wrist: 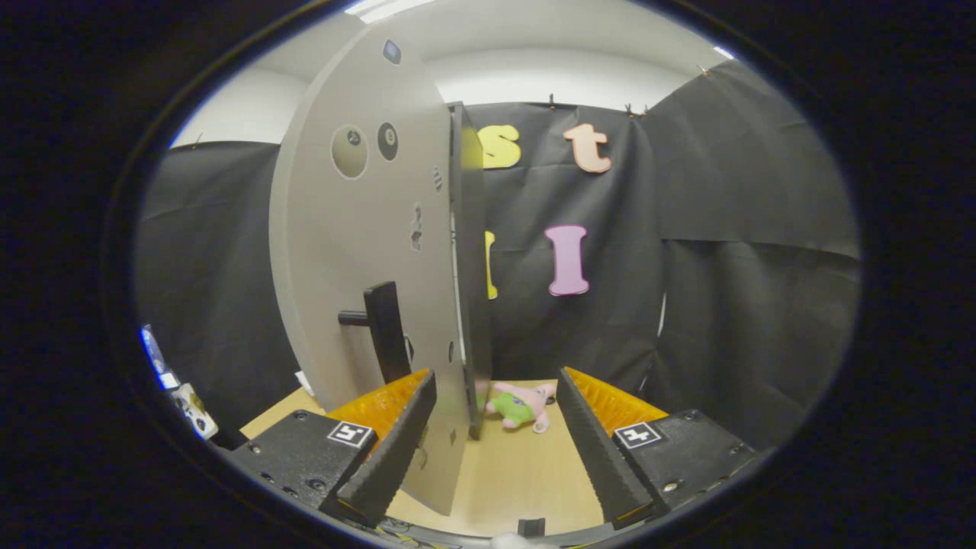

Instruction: Open the shoe cabinet door, grab the shoes and put them into the shoe cabinet, then close the shoe cabinet door.

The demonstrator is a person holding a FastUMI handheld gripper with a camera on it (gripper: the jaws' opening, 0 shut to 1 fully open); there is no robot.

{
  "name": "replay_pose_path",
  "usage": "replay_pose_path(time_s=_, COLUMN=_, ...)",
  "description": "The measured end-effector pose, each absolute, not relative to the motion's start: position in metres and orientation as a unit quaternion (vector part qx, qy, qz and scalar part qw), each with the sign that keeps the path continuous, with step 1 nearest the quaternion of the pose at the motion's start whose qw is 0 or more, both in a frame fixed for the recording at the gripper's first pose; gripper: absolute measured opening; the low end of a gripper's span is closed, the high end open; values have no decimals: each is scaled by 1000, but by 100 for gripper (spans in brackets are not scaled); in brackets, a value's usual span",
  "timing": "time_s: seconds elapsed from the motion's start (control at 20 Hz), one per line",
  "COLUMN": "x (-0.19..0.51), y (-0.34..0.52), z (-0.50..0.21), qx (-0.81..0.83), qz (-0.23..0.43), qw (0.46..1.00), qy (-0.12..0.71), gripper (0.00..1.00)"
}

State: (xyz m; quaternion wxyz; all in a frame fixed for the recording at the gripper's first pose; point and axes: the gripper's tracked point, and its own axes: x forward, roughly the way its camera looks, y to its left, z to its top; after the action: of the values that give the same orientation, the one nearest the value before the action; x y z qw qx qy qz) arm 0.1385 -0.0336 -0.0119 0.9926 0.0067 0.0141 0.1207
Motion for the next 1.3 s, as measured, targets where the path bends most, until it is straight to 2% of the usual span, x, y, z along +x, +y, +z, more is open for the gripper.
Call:
replay_pose_path(time_s=0.2, x=142, y=-20, z=-13, qx=-2, qz=166, qw=986, qy=19, gripper=98)
replay_pose_path(time_s=0.3, x=140, y=-15, z=-11, qx=-13, qz=166, qw=986, qy=20, gripper=94)
replay_pose_path(time_s=0.65, x=131, y=19, z=-14, qx=-9, qz=163, qw=986, qy=22, gripper=94)
replay_pose_path(time_s=1.3, x=143, y=169, z=-23, qx=-21, qz=159, qw=987, qy=27, gripper=94)
